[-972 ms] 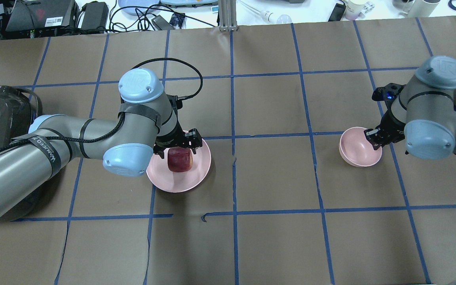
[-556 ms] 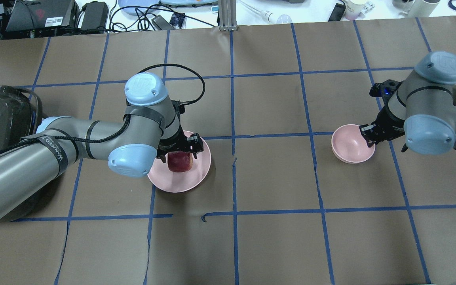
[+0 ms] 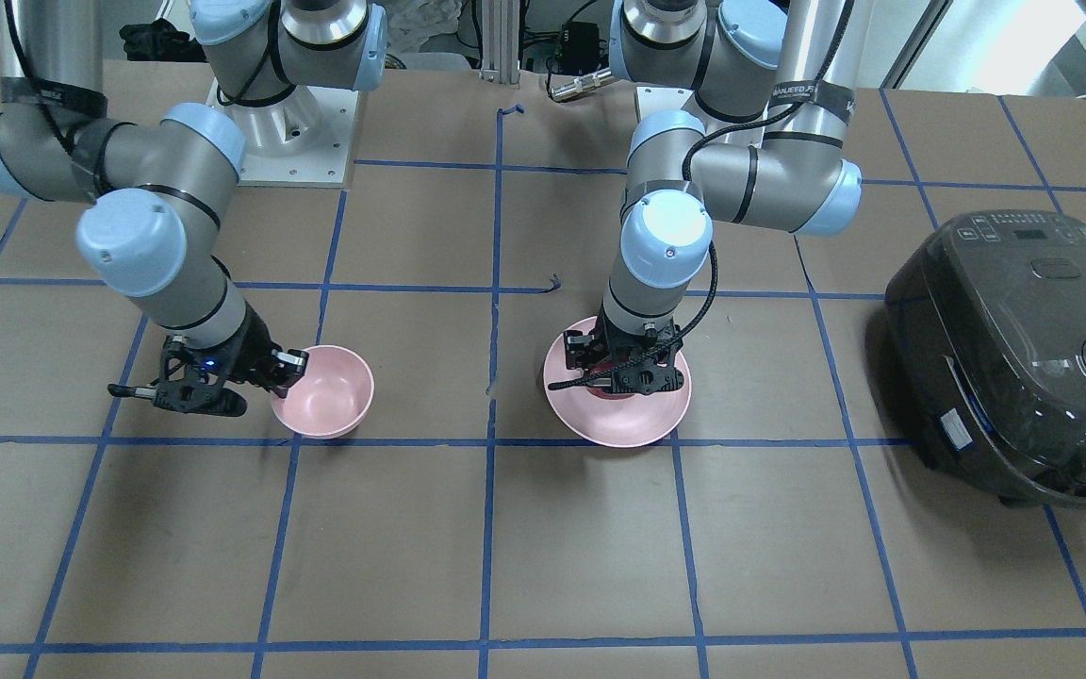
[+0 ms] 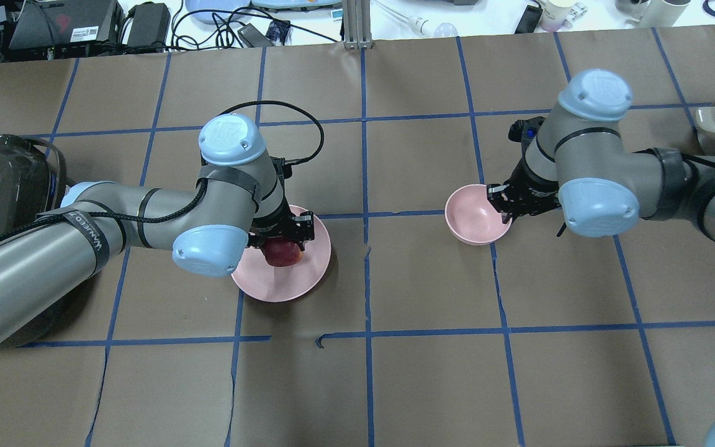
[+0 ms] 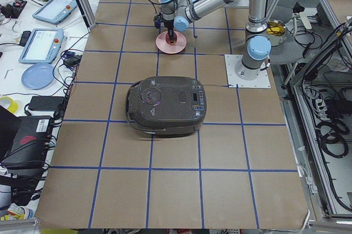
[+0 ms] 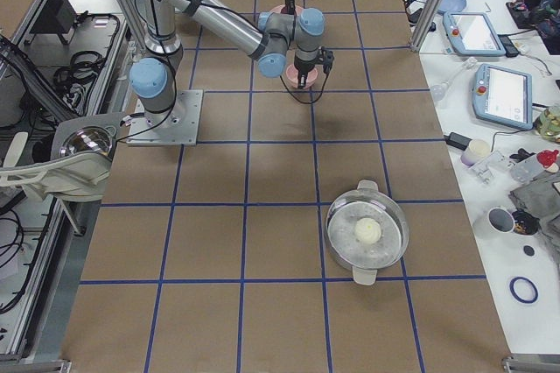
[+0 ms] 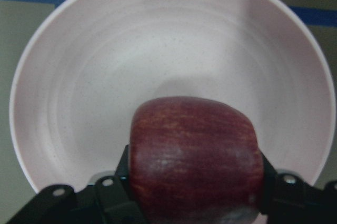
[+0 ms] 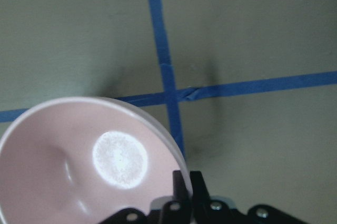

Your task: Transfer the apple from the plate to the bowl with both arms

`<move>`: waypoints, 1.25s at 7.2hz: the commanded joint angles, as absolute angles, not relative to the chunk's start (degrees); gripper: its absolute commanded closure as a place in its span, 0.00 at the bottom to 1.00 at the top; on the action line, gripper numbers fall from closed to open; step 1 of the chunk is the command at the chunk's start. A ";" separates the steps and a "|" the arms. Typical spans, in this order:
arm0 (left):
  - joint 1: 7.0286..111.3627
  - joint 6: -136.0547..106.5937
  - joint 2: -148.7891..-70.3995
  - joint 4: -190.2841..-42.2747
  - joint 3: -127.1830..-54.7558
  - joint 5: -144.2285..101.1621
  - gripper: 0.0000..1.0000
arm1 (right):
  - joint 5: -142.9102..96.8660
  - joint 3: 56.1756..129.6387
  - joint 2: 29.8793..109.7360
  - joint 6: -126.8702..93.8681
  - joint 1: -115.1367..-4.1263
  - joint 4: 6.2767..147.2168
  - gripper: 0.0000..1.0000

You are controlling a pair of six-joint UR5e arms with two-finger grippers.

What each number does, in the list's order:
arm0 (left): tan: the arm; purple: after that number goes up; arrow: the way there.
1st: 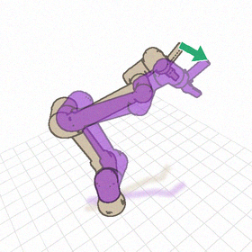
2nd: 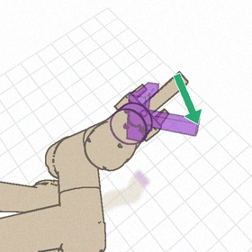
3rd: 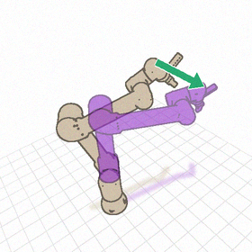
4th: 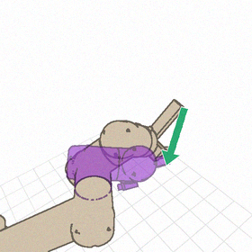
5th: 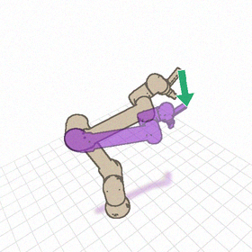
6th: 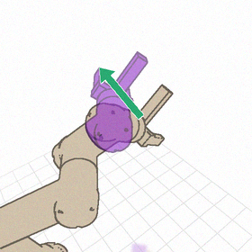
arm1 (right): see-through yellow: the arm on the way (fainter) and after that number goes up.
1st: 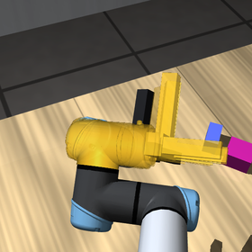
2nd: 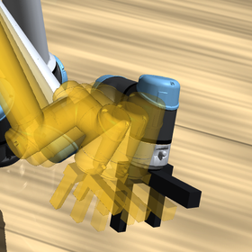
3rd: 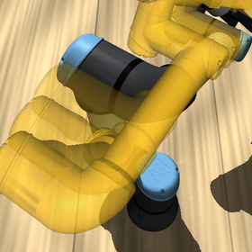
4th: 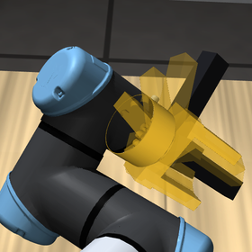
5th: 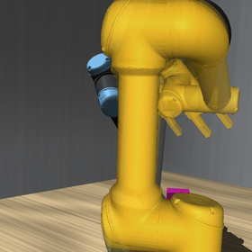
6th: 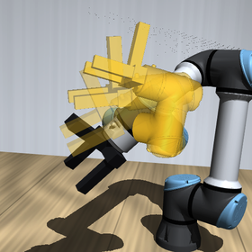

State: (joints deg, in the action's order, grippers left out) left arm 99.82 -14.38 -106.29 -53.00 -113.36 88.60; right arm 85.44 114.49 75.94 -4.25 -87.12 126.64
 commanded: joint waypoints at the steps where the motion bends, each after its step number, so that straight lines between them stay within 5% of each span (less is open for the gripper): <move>1: 99.93 -13.89 -103.55 -54.30 -109.88 88.68 0.90 | 85.87 113.65 75.50 -10.11 -94.11 127.44 0.91; 2: 99.76 -13.89 -102.84 -57.19 -108.56 88.68 0.90 | 85.96 113.64 75.24 -9.76 -94.13 127.44 0.79; 3: 100.02 -13.97 -102.75 -57.22 -107.94 88.07 0.90 | 86.04 113.73 75.15 -9.93 -94.13 127.27 0.36; 4: 100.54 -14.84 -103.35 -57.22 -108.02 87.72 0.90 | 86.13 113.38 75.15 -9.93 -94.04 127.35 0.09; 5: 101.68 -16.51 -103.36 -56.87 -107.93 87.63 0.90 | 86.83 112.33 75.15 -9.58 -94.04 127.18 0.00; 9: 105.01 -24.31 -105.37 -56.08 -103.55 81.49 0.90 | 92.99 95.42 84.69 -9.14 -93.78 102.31 0.00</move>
State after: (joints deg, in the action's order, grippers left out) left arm 103.44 -20.86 -104.48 -56.27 -105.24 83.65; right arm 92.50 101.73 80.45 -9.16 -93.87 112.65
